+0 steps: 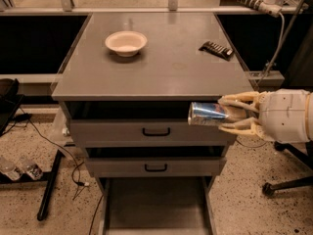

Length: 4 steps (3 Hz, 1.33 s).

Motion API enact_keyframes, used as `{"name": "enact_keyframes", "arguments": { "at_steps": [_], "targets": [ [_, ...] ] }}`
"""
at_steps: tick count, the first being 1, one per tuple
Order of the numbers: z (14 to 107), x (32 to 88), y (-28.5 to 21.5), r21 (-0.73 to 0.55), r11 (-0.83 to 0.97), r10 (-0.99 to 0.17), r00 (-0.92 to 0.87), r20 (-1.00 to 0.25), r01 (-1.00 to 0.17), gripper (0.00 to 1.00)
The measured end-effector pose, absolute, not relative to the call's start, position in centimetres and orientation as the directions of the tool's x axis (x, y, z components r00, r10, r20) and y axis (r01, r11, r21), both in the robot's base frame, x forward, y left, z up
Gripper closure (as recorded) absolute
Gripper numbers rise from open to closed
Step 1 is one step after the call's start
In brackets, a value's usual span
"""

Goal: Pick redbull can from bottom drawer and place on counter

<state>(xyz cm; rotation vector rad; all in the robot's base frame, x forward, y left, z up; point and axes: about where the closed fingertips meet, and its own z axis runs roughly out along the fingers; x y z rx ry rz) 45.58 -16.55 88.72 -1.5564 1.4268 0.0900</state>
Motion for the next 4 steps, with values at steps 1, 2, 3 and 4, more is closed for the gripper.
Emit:
{"name": "enact_keyframes", "arguments": {
  "at_steps": [1, 2, 3, 4],
  "targets": [
    [88.7, 45.6, -16.5, -0.587, 0.174, -0.718, 0.307, -0.625, -0.790, 1.00],
    [90.1, 48.8, -16.0, -0.611, 0.148, -0.724, 0.336, -0.603, -0.778, 1.00],
    [92.1, 54.8, -15.7, -0.631, 0.130, -0.728, 0.358, -0.584, -0.765, 1.00],
    [92.5, 60.1, -14.2, -0.610, 0.118, -0.702, 0.369, -0.609, -0.783, 1.00]
  ]
}}
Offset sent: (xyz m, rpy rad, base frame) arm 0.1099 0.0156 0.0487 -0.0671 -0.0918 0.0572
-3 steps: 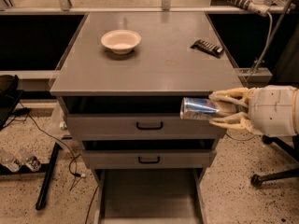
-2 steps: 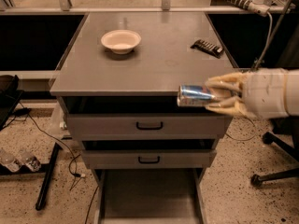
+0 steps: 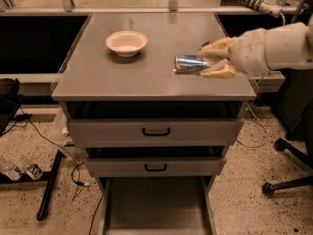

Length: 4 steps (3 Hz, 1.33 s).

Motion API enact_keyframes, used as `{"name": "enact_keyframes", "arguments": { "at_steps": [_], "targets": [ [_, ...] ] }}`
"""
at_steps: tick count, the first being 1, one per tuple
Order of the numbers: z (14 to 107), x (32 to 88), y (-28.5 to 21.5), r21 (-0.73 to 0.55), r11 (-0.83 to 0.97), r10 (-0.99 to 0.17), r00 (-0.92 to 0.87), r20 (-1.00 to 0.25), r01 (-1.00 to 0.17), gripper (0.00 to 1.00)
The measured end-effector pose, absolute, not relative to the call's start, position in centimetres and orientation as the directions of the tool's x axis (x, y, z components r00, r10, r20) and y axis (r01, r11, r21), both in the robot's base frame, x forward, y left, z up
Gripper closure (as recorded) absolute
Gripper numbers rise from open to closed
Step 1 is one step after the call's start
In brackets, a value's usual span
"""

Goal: Pick redbull can from bottom drawer and place on counter

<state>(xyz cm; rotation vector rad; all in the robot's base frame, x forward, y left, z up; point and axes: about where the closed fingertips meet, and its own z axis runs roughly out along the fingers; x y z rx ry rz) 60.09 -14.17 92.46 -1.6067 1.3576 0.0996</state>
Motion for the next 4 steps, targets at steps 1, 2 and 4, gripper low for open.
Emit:
{"name": "enact_keyframes", "arguments": {
  "at_steps": [1, 2, 4],
  "targets": [
    [91.4, 63.7, -12.6, -0.549, 0.153, -0.650, 0.335, -0.682, -0.822, 1.00],
    [90.4, 65.6, -12.0, -0.488, 0.256, -0.650, 0.225, -0.726, -0.835, 1.00],
    [88.6, 69.8, -10.4, -0.454, 0.444, -0.689, 0.030, -0.724, -0.772, 1.00]
  ]
}}
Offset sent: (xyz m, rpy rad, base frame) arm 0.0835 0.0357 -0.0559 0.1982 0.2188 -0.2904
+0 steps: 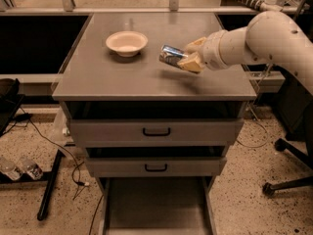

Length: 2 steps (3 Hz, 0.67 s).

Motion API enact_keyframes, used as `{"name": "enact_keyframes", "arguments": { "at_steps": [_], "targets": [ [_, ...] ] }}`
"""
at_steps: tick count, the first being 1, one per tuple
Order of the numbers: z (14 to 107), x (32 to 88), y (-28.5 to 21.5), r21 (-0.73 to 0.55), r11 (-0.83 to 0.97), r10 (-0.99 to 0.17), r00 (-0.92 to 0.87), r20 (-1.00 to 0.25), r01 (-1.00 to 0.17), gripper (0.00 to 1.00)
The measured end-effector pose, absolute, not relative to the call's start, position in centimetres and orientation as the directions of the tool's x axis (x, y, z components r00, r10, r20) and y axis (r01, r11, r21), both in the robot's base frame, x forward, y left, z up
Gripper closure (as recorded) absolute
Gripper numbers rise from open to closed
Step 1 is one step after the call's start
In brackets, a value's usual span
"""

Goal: Pick redbull can from bottom drawer and place on counter

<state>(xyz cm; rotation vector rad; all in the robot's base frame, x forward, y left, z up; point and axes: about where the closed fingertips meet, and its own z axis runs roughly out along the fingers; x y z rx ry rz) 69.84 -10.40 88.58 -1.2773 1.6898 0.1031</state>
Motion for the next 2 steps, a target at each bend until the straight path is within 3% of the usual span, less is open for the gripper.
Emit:
{"name": "enact_keyframes", "arguments": {
  "at_steps": [2],
  "targets": [
    [88.5, 74.3, -10.2, -0.449, 0.494, -0.684, -0.014, -0.729, -0.744, 1.00]
  ]
}}
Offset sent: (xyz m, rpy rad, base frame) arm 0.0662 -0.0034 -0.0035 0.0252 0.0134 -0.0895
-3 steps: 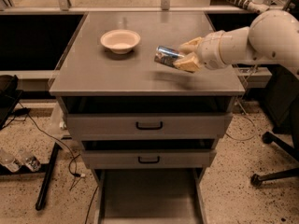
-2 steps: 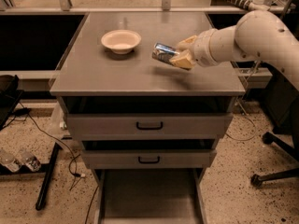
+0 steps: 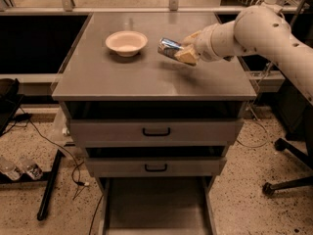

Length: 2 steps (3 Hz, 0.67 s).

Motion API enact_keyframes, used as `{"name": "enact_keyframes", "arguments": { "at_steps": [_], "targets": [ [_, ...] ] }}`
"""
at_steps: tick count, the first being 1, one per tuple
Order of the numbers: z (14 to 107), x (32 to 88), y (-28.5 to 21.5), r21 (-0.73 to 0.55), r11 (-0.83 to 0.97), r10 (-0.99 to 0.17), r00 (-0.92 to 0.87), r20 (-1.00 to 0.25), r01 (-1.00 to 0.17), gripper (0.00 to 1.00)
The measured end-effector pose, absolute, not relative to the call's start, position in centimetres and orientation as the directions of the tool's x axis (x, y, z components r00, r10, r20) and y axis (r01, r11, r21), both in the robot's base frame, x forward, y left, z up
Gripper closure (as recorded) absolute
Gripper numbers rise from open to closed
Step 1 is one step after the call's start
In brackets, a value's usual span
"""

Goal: Pick redbull can from bottom drawer and place on counter

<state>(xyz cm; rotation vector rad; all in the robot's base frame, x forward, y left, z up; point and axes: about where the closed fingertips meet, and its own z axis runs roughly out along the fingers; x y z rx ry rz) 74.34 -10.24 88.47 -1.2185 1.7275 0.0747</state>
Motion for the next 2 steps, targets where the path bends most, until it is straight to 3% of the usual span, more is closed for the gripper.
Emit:
{"name": "enact_keyframes", "arguments": {
  "at_steps": [1, 2],
  "targets": [
    [87.24, 75.06, -10.46, -0.422, 0.507, -0.671, -0.037, -0.740, -0.751, 1.00],
    [87.23, 75.06, -10.46, -0.422, 0.507, -0.671, -0.037, -0.740, -0.751, 0.81]
  ]
}}
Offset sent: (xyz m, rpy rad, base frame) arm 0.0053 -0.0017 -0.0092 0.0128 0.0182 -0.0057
